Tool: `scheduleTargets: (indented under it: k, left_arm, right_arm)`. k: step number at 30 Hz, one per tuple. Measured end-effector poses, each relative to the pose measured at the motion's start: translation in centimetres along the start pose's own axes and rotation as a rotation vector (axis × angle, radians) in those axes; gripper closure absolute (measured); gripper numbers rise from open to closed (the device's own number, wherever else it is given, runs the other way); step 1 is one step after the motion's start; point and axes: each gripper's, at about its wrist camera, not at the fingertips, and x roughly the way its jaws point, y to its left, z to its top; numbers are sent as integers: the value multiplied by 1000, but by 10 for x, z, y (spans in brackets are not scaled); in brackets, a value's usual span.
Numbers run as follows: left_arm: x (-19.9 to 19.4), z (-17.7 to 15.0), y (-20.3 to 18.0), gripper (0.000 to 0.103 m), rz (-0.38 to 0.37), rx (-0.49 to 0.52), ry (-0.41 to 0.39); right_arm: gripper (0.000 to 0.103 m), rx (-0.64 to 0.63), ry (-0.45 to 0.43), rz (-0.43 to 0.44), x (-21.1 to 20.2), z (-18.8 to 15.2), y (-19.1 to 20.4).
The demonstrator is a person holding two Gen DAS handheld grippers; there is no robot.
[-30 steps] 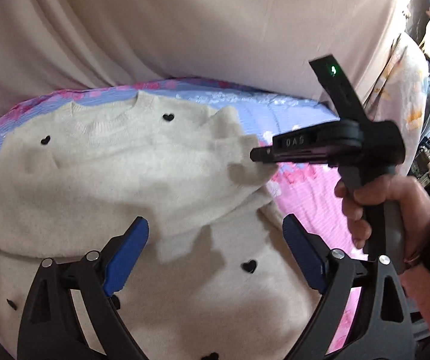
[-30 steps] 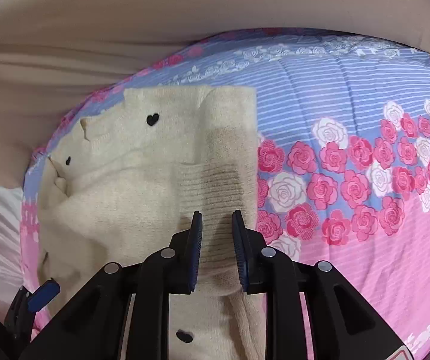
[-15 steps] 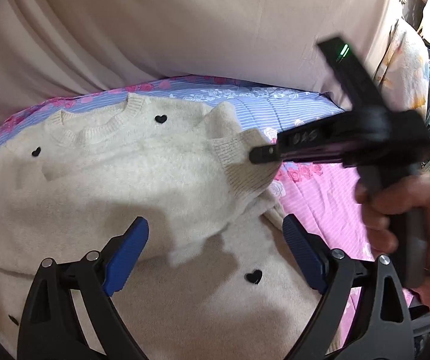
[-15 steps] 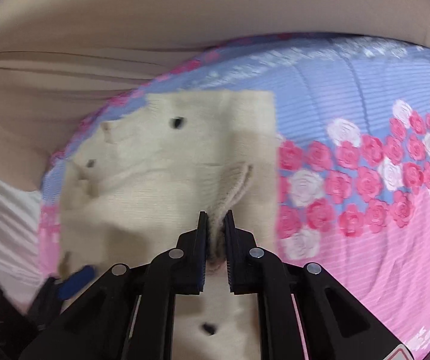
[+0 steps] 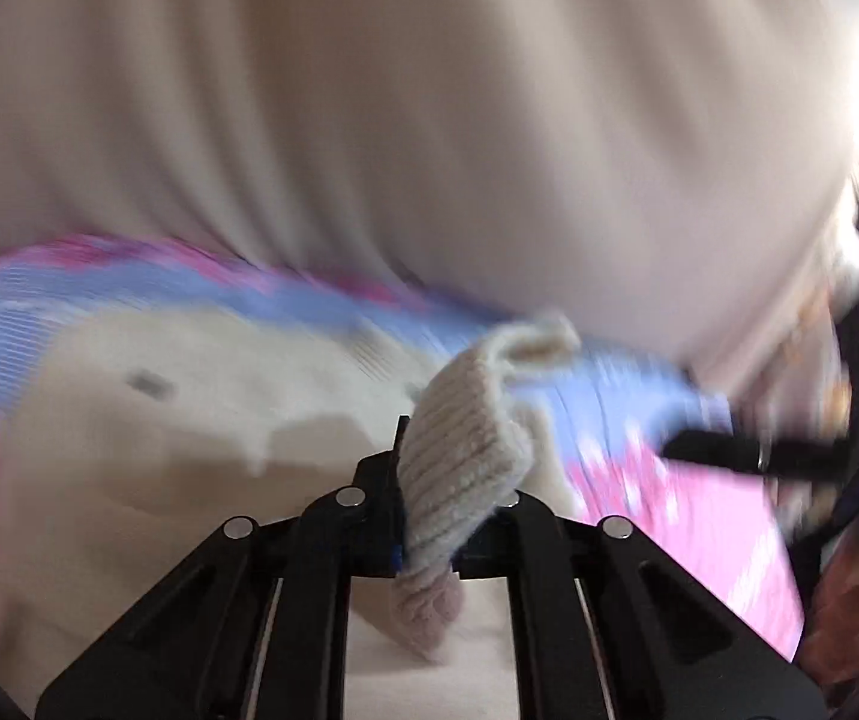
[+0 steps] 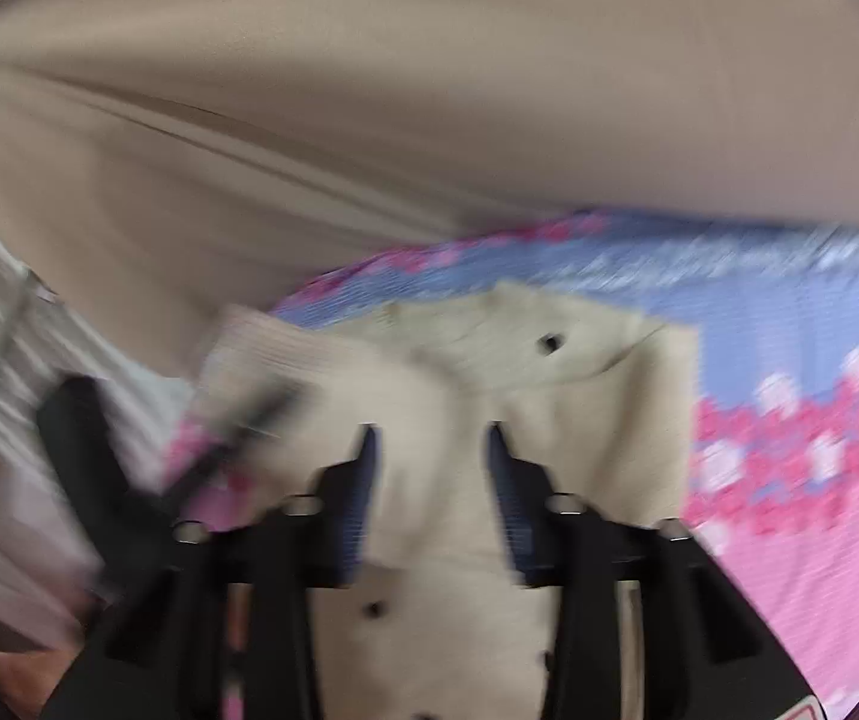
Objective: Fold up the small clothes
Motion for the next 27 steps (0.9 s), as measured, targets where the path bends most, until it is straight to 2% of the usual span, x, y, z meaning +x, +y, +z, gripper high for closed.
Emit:
scheduleTargets:
  k: [1, 3, 4, 6, 10, 13, 14, 15, 16, 17, 19, 21, 22, 23, 24, 25, 26, 27]
  left_arm:
    - [-23, 16, 17, 95, 13, -34, -47]
    - [-77, 45, 43, 95, 60, -51, -156]
    - [-109, 61, 54, 95, 99, -37, -216]
    - [-170, 87, 73, 95, 171, -45, -330]
    - [-244, 110, 105, 94, 294, -98, -464]
    - [-268, 107, 123, 94, 321, -150, -506]
    - [-275, 104, 127, 94, 323, -157, -510]
    - [-278, 101, 130, 94, 326, -163, -513]
    - [-279, 101, 131, 94, 328, -166, -513]
    - [-279, 101, 132, 94, 331, -168, -511]
    - [-281, 98, 137, 94, 312, -198, -506]
    - [-289, 93, 138, 94, 289, -212, -512]
    - [-290, 95, 135, 94, 287, -206, -511]
    - [-287, 95, 133, 94, 275, -198, -506]
    - [-281, 96, 128, 93, 257, -192, -496]
    - [-274, 96, 124, 93, 243, -185, -487]
    - [-267, 98, 119, 93, 226, -180, -473]
    - [-264, 98, 115, 93, 211, -179, -465]
  right_arm:
    - [52, -49, 6, -55, 9, -5, 7]
    - [54, -118, 87, -103, 39, -15, 19]
    - [55, -149, 142, -94, 62, -22, 31]
    - [58, -192, 197, -46, 97, -33, 57]
    - [58, -301, 255, -33, 179, -38, 117]
    - [57, -285, 312, -26, 230, -33, 142]
    - [60, -265, 337, -15, 247, -33, 146]
    - [90, -260, 355, -13, 258, -33, 150]
    - [93, -259, 371, -30, 266, -32, 151]
    - [93, -246, 352, -28, 264, -28, 150]
    - [93, -226, 247, 55, 234, -17, 155]
    - [89, -269, 212, 90, 218, -13, 164]
    - [85, -316, 252, 93, 225, -16, 170]
    - [67, -361, 306, 67, 238, -23, 175]
    - [61, -403, 362, 34, 253, -30, 177]
    - [65, -436, 384, -19, 264, -38, 173]
    - [66, -426, 371, -51, 260, -42, 165]
    - [66, -381, 341, -31, 251, -42, 156]
